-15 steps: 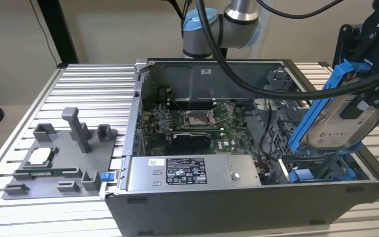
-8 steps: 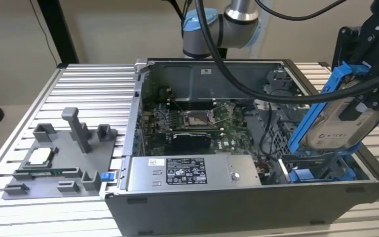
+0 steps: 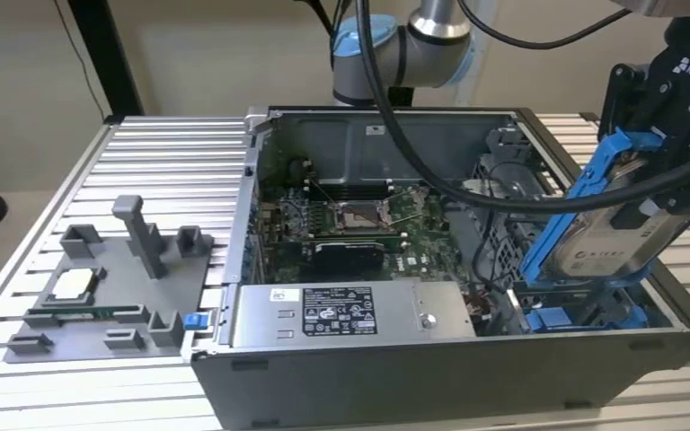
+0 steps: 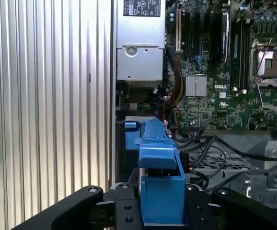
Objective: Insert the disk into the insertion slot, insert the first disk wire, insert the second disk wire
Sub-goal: 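Insert the disk into the insertion slot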
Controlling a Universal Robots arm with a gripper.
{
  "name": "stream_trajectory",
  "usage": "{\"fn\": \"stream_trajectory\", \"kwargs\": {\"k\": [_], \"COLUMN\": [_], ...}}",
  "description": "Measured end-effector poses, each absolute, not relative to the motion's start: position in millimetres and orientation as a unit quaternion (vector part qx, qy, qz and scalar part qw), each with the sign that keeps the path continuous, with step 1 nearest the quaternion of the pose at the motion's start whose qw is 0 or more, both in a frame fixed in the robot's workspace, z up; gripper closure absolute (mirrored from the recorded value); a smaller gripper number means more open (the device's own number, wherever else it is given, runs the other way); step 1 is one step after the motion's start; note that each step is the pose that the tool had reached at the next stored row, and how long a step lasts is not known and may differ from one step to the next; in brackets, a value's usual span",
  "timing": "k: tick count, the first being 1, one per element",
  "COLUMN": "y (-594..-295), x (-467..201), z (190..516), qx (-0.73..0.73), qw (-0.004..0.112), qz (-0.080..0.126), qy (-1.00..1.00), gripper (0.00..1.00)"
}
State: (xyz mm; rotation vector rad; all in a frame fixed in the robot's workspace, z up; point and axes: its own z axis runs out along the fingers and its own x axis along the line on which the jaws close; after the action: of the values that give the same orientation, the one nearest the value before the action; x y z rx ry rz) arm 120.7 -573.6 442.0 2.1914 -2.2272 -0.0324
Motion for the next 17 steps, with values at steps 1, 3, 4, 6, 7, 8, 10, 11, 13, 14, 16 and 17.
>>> {"fn": "stream_trajectory", "kwargs": {"k": [1,3,4,6,7,8,10,11,13,14,16,17], "y": [-573.7,-573.7,-573.8,-574.0,-574.2,-574.5,-574.9,-575.0,-575.7,-576.0,-576.2,-576.2], "x": [121.4,122.3,122.9,124.0,124.6,125.3,126.3,126.5,126.7,126.8,126.8,126.8], "z": [440.4,436.8,434.9,431.3,429.5,427.9,425.0,423.7,421.7,420.8,418.9,417.9], "qx": [0.701,0.701,0.701,0.701,0.701,0.701,0.701,0.701,0.701,0.701,0.7,0.7], "qw": [0.008,0.007,0.006,0.005,0.005,0.004,0.004,0.004,0.004,0.004,0.004,0.004], "qz": [-0.011,-0.012,-0.013,-0.014,-0.014,-0.015,-0.015,-0.015,-0.015,-0.015,-0.015,-0.015], "qy": [-0.713,-0.713,-0.713,-0.713,-0.713,-0.713,-0.713,-0.713,-0.713,-0.713,-0.714,-0.714], "gripper": [1.0,1.0,1.0,1.0,1.0,1.0,1.0,1.0,1.0,1.0,1.0,1.0]}}
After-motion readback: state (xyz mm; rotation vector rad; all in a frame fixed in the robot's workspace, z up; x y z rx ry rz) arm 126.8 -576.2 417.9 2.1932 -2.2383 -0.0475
